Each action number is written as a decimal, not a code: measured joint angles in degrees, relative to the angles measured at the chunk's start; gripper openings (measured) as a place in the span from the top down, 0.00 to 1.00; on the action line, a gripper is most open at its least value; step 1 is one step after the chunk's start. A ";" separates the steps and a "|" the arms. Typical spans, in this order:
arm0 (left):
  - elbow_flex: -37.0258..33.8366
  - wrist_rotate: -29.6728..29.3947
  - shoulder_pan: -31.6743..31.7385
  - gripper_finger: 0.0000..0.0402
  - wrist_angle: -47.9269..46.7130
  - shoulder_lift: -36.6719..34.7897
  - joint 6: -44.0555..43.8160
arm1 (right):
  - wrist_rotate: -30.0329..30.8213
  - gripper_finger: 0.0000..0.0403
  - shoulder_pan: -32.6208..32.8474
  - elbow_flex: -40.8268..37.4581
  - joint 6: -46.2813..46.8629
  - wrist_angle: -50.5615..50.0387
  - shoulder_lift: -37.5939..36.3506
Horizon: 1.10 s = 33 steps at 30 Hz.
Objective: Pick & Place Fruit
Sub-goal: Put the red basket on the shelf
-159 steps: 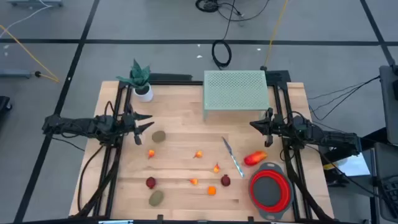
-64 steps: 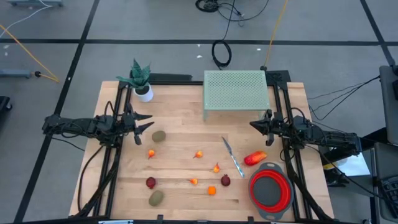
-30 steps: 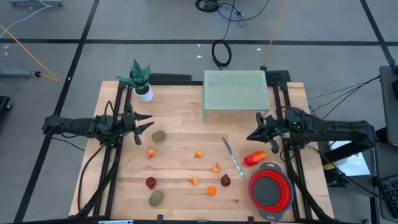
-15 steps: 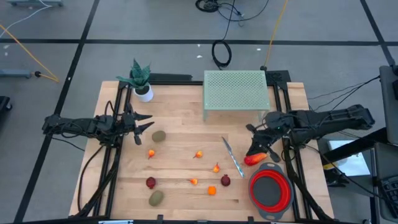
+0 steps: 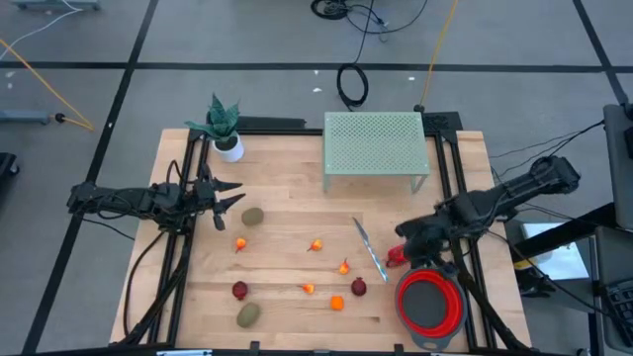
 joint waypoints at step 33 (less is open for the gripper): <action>0.01 0.37 0.00 0.67 0.01 0.01 -1.95 | 8.78 0.64 9.68 0.02 2.59 6.26 5.25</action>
